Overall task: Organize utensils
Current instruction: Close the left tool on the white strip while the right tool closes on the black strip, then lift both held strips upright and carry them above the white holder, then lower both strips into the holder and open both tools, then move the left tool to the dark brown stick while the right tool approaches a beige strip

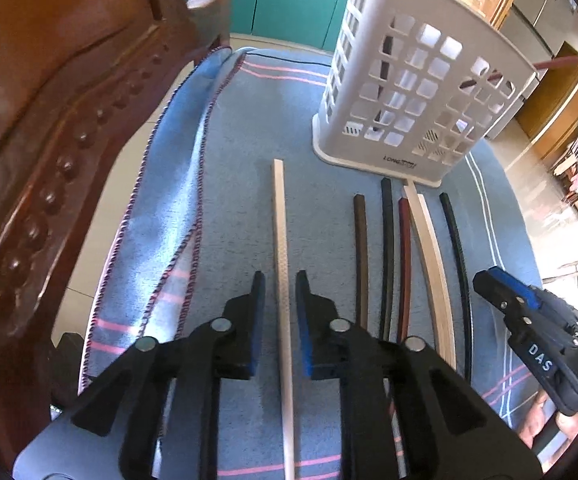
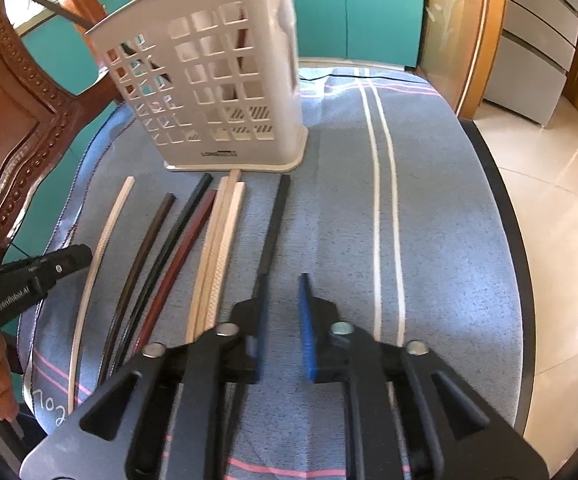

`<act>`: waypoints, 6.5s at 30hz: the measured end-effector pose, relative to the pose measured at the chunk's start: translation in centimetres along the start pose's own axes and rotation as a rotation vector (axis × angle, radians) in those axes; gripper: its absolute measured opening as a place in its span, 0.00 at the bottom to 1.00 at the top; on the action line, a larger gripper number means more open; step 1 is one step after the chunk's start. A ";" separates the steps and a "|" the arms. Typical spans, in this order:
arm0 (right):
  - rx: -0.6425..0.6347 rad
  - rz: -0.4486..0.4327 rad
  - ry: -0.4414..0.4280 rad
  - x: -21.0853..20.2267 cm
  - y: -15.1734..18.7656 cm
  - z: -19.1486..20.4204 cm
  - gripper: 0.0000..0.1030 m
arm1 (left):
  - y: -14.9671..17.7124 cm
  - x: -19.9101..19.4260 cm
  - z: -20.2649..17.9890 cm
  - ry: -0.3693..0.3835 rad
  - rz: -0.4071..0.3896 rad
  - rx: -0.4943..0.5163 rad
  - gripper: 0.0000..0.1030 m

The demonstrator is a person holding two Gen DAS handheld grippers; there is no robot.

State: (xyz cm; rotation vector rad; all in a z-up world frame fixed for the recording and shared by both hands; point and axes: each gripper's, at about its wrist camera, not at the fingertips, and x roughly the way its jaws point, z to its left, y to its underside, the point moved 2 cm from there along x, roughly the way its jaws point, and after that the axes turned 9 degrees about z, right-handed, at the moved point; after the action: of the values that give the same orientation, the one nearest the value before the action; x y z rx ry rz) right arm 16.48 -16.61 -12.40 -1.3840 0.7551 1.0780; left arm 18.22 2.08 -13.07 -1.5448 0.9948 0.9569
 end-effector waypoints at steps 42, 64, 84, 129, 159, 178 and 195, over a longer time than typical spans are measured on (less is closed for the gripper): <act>-0.069 -0.366 -0.222 -14.9 1.0 0.7 0.06 | 0.6 -17.9 -2.7 0.123 -0.467 0.081 0.06; 0.041 -0.786 -0.140 -17.3 -12.0 0.3 0.06 | -9.5 -20.3 -4.1 0.177 -0.860 -0.082 0.06; -0.064 -0.793 -0.188 -20.5 -5.2 0.8 0.23 | -5.6 -17.2 -4.3 0.060 -0.781 -0.021 0.12; -0.011 -0.005 0.020 3.0 -0.8 4.9 0.18 | -0.9 -7.1 -1.2 -0.117 -0.238 0.034 0.48; 0.120 -0.051 -0.089 -0.2 1.2 1.1 0.18 | -0.2 -4.5 -3.1 -0.095 -0.153 0.101 0.57; 0.056 -0.057 -0.073 -0.9 -0.7 0.3 0.18 | -0.2 -1.0 -4.6 -0.120 -0.075 0.152 0.63; 0.040 -0.025 -0.072 0.4 -0.4 -0.3 0.18 | -1.1 0.5 -5.3 -0.127 -0.039 0.175 0.65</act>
State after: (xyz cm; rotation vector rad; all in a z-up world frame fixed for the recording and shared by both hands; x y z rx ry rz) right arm 17.04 -16.83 -12.64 -1.3107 0.7016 1.0827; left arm 19.87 -3.07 -12.36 -1.3378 0.9295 0.9043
